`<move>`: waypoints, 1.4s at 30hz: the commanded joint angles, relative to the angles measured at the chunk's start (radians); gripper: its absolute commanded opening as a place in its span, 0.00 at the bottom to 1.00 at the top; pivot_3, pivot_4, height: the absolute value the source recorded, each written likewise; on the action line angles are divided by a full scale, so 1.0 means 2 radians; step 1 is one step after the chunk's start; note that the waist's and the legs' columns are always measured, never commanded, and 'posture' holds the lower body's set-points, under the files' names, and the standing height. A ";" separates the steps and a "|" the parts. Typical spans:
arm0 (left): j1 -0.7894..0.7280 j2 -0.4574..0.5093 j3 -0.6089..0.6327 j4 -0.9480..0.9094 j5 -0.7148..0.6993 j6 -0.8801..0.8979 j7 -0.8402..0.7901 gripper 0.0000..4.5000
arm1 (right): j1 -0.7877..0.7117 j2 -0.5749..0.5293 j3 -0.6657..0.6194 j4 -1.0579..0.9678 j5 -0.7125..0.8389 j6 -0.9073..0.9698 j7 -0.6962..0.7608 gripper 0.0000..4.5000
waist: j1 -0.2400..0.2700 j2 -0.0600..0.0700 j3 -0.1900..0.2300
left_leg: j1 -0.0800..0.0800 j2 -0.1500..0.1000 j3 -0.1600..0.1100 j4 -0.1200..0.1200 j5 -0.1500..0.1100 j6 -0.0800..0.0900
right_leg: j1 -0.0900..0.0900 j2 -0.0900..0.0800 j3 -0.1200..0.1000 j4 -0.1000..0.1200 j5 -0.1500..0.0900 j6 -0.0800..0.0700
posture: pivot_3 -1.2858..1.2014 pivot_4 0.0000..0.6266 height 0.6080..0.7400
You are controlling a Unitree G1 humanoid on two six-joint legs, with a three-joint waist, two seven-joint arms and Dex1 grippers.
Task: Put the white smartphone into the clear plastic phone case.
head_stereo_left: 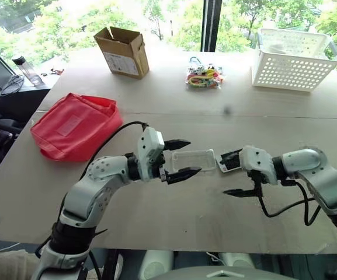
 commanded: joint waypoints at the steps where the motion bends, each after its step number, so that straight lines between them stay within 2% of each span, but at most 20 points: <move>1: 0.006 0.005 0.013 -0.014 -0.006 -0.008 0.001 0.97 | -0.038 -0.003 -0.027 0.023 0.014 -0.009 0.010 1.00 | 0.002 0.000 0.000 | 0.000 0.000 0.000 0.000 0.000 0.000 | 0.000 0.000 0.000 0.000 0.000 0.000 | 0.52 0.24 1.00; 3: 0.004 0.008 0.017 -0.008 -0.008 -0.010 -0.002 0.97 | -0.055 -0.005 -0.024 0.042 0.001 -0.025 0.010 1.00 | 0.002 0.000 0.000 | 0.000 0.000 0.000 0.000 0.000 0.000 | 0.000 -0.001 0.000 0.000 0.000 0.000 | 0.52 0.24 1.00; 6: 0.003 0.009 0.020 -0.002 -0.008 -0.013 -0.003 0.97 | -0.087 -0.007 0.005 0.118 -0.060 -0.099 0.008 1.00 | 0.001 0.000 0.000 | 0.000 0.000 0.000 0.000 0.000 0.000 | 0.000 -0.001 0.000 0.000 0.000 0.000 | 0.52 0.24 1.00; 11: 0.009 0.012 0.029 0.000 -0.004 -0.023 -0.007 0.97 | -0.131 0.004 0.070 0.262 -0.124 -0.157 0.051 1.00 | -0.001 0.000 0.000 | 0.000 0.000 0.000 0.000 0.000 0.000 | 0.000 0.000 0.000 0.000 0.000 0.000 | 0.52 0.24 1.00; 18: 0.037 0.036 0.045 -0.023 -0.024 -0.015 -0.024 0.97 | -0.178 0.016 0.099 0.371 -0.151 -0.180 0.110 1.00 | -0.001 -0.001 0.000 | 0.001 0.000 0.001 0.000 0.000 0.000 | 0.000 0.000 0.000 0.000 0.000 0.000 | 0.52 0.24 1.00; 21: 0.048 0.043 0.053 -0.026 -0.027 -0.016 -0.026 0.97 | -0.181 0.011 0.101 0.378 -0.152 -0.187 0.131 1.00 | 0.002 -0.001 -0.001 | 0.001 0.000 0.000 0.000 0.000 0.000 | 0.001 -0.001 0.000 0.000 0.000 0.000 | 0.52 0.24 1.00; 26: 0.073 0.054 0.070 -0.030 -0.033 -0.021 -0.028 0.97 | -0.161 0.000 0.079 0.325 -0.124 -0.150 0.155 1.00 | 0.002 -0.001 0.000 | 0.001 0.000 0.000 0.000 0.000 0.000 | 0.002 -0.001 -0.001 -0.001 0.000 0.000 | 0.52 0.24 1.00; 32: 0.089 0.062 0.075 -0.025 -0.025 -0.035 -0.031 0.97 | -0.135 0.009 0.078 0.339 -0.157 -0.184 0.103 1.00 | 0.001 -0.001 -0.001 | 0.001 0.000 -0.002 -0.001 0.000 0.000 | 0.002 -0.001 -0.002 -0.002 0.000 0.000 | 0.52 0.24 1.00; 33: 0.089 0.062 0.076 -0.025 -0.026 -0.034 -0.030 1.00 | -0.133 0.013 0.080 0.347 -0.166 -0.185 0.091 0.91 | 0.001 -0.001 -0.001 | 0.001 0.000 -0.002 -0.001 0.000 0.000 | 0.002 -0.001 -0.002 -0.003 0.000 0.000 | 0.52 0.24 1.00; 35: 0.089 0.064 0.077 -0.026 -0.028 -0.033 -0.028 1.00 | -0.130 0.016 0.082 0.355 -0.173 -0.178 0.085 0.85 | 0.000 -0.003 -0.002 | 0.001 0.000 -0.002 -0.001 0.000 0.000 | 0.003 -0.001 -0.002 -0.003 0.000 0.000 | 0.52 0.24 1.00; 37: 0.092 0.066 0.080 -0.025 -0.029 -0.034 -0.030 1.00 | -0.122 0.015 0.077 0.350 -0.173 -0.166 0.082 0.65 | -0.003 -0.004 -0.003 | 0.003 0.000 -0.001 -0.001 0.000 0.000 | 0.005 -0.001 -0.002 -0.003 0.000 0.000 | 0.52 0.24 1.00; 38: 0.093 0.067 0.082 -0.025 -0.029 -0.033 -0.030 1.00 | -0.117 0.015 0.072 0.345 -0.170 -0.158 0.076 0.62 | -0.002 -0.004 -0.002 | 0.007 0.000 -0.001 -0.001 0.000 0.000 | 0.008 -0.001 -0.001 -0.003 0.000 0.000 | 0.52 0.24 1.00; 40: 0.097 0.069 0.084 -0.025 -0.029 -0.034 -0.029 1.00 | -0.108 0.010 0.060 0.331 -0.162 -0.142 0.069 0.62 | -0.001 -0.004 -0.003 | 0.011 0.000 -0.001 -0.001 0.000 0.000 | 0.012 -0.001 -0.001 -0.004 0.000 -0.001 | 0.52 0.24 1.00; 42: 0.103 0.067 0.088 -0.028 -0.030 -0.033 -0.025 1.00 | -0.091 0.001 0.035 0.301 -0.145 -0.119 0.061 0.62 | 0.000 -0.004 -0.003 | 0.011 0.000 -0.001 -0.001 0.000 0.000 | 0.013 -0.001 -0.001 -0.004 -0.001 -0.002 | 0.52 0.24 1.00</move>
